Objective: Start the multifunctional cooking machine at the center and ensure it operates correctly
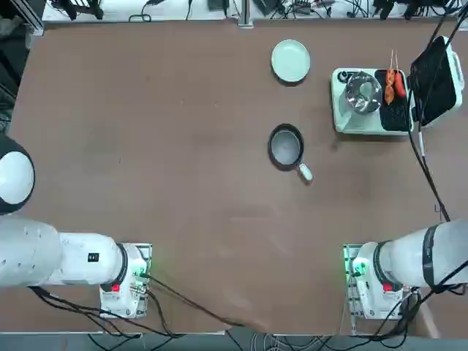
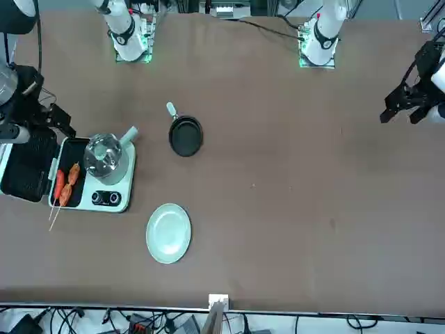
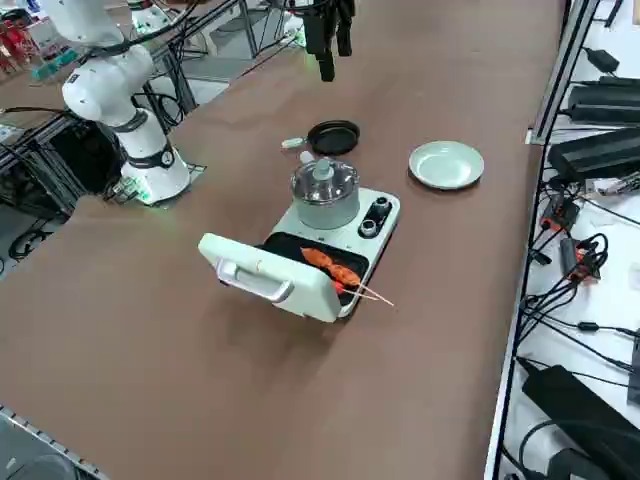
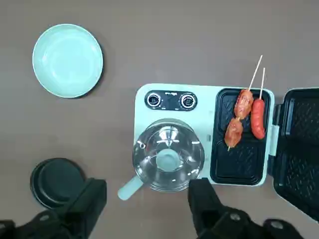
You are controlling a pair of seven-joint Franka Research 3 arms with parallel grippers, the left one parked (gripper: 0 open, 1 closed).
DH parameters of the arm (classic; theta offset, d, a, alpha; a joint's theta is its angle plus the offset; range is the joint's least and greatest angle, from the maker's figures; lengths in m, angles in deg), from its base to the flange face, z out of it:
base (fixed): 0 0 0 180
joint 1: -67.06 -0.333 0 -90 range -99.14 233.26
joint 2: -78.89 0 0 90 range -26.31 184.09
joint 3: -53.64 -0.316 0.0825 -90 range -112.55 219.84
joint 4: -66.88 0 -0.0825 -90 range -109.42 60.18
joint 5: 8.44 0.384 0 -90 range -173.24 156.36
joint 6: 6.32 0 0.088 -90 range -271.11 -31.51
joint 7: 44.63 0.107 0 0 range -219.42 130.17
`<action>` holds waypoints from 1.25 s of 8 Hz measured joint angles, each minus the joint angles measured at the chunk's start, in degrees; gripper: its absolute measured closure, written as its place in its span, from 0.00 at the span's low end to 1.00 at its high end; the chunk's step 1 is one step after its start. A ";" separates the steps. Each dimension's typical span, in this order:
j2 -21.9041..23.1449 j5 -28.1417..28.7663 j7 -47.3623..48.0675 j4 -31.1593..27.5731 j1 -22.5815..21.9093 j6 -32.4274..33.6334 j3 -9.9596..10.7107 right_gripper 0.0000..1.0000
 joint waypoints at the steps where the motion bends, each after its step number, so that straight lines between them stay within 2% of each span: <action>1: 0.00 -0.01 0.00 0.03 0.01 0.26 0.02 0.00; 6: -0.91 -0.03 0.23 0.12 0.23 0.92 0.34 0.00; 8: -4.82 -0.03 0.48 -0.49 0.28 -2.09 0.36 0.00; 10: -9.71 -0.03 4.20 -2.69 0.27 -9.05 0.38 0.00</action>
